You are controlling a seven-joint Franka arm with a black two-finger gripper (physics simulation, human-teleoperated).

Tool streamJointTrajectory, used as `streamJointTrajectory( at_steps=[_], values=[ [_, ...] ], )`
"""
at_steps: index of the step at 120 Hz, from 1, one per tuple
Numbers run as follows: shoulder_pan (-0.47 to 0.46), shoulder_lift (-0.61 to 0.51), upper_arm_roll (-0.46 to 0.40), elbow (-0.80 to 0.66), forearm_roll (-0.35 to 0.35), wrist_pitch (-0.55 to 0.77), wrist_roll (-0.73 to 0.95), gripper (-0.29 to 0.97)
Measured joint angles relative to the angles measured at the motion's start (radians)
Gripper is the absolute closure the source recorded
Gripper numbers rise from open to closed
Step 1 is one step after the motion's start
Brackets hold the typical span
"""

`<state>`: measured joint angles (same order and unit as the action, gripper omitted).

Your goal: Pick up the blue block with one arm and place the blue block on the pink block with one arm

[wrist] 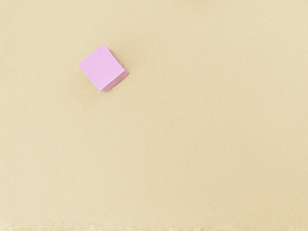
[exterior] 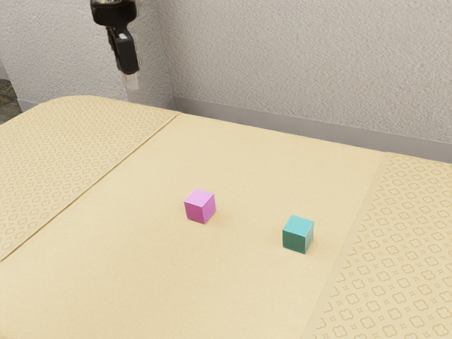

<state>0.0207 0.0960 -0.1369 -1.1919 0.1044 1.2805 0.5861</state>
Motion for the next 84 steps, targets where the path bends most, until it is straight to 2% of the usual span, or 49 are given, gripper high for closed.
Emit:
streamJointTrajectory(
  at_steps=[25,38,51,65,84],
  values=[
    [0.012,0.005,-0.003,-0.01,0.01,-0.007,0.038,0.0],
    [0.0,-0.099,-0.018,-0.179,-0.005,-0.001,0.064,0.0],
    [-0.034,-0.176,-0.023,-0.384,-0.041,0.066,0.163,0.0],
    [-0.041,-0.175,-0.043,-0.433,-0.067,0.118,0.28,0.0],
    [-0.071,-0.109,-0.065,-0.454,-0.105,0.188,0.423,0.0]
  ],
)
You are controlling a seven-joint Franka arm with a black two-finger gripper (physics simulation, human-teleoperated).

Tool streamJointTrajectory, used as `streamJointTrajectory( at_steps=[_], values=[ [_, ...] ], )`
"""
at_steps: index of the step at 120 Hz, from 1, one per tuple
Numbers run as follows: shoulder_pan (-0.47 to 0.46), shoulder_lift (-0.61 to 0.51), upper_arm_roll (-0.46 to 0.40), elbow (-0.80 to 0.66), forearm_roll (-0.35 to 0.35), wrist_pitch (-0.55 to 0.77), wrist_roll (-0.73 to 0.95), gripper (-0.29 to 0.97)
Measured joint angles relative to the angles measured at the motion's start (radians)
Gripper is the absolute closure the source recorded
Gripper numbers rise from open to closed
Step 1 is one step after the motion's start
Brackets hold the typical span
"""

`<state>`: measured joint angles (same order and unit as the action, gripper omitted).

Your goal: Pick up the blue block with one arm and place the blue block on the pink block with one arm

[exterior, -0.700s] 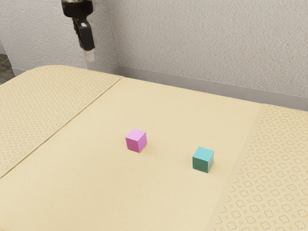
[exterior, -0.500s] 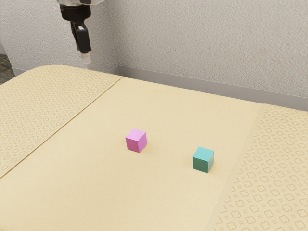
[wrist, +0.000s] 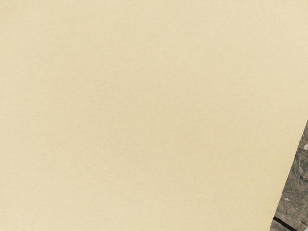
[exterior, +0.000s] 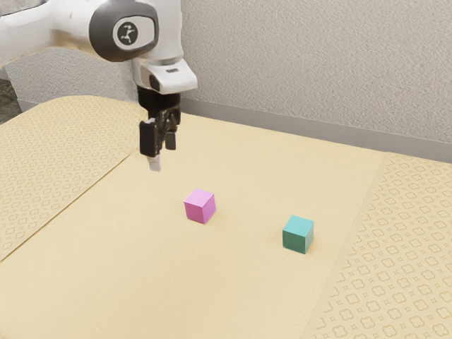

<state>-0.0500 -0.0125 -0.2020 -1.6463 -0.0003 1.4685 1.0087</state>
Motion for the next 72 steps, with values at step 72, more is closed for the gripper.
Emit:
streamJointTrajectory(
  at_steps=[72],
  values=[
    [-0.15,0.386,0.01,0.168,0.006,0.355,0.2,0.0]
  ],
)
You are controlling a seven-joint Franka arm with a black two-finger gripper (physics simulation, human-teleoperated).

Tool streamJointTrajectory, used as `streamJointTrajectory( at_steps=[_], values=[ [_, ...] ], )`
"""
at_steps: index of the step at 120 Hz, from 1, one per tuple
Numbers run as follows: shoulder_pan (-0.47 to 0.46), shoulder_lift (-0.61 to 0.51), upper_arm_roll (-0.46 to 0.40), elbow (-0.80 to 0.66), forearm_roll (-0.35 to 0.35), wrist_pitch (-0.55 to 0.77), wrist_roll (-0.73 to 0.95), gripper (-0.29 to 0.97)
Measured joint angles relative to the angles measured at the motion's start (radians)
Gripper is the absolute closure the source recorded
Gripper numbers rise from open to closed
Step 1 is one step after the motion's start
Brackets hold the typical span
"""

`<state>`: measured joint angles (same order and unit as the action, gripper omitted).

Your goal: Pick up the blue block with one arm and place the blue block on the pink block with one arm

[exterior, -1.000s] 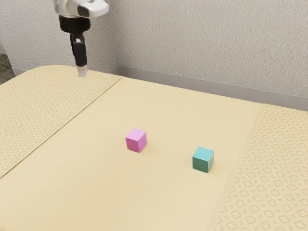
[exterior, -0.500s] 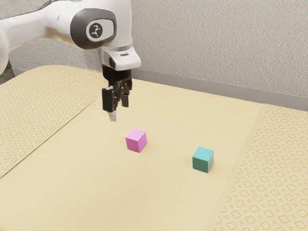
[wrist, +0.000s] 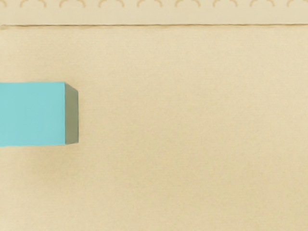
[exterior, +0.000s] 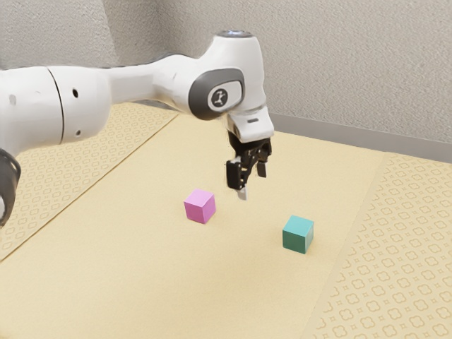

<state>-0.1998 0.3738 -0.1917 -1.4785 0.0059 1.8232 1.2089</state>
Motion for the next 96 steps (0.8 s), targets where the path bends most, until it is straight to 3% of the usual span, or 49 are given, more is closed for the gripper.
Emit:
streamJointTrajectory(
  at_steps=[20,45,96],
  values=[
    [-0.034,0.142,0.006,0.133,0.019,0.015,-0.039,0.0],
    [-0.126,0.293,0.117,0.296,0.027,-0.007,-0.075,0.0],
    [-0.155,0.454,0.148,0.448,0.025,-0.012,-0.112,0.0]
  ],
)
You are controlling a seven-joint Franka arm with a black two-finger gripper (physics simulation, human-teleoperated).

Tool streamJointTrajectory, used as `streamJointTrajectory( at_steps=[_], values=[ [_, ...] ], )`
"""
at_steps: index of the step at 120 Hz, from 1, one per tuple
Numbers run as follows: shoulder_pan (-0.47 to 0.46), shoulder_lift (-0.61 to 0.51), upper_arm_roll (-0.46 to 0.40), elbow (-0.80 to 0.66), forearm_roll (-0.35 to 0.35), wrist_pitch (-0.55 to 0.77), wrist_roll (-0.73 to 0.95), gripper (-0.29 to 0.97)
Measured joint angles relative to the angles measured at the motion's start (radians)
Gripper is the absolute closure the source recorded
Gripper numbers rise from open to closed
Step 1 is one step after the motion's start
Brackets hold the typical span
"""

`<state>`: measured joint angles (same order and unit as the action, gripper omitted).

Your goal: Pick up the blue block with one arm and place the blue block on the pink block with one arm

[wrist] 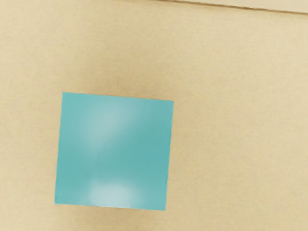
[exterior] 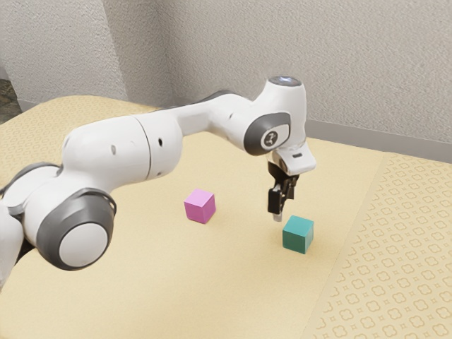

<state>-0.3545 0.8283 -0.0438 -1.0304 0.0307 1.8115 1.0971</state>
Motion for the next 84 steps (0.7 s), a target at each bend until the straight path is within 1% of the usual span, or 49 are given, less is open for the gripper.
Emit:
streamJointTrajectory(
  at_steps=[36,55,67,84],
  values=[
    [-0.032,0.038,0.0,0.021,-0.009,0.031,-0.015,0.0],
    [-0.031,0.058,0.004,0.041,-0.01,0.05,-0.017,0.09],
    [-0.024,0.084,0.005,0.064,-0.009,0.061,-0.014,0.11],
    [-0.02,0.093,0.005,0.07,-0.019,0.079,-0.011,0.06]
  ],
)
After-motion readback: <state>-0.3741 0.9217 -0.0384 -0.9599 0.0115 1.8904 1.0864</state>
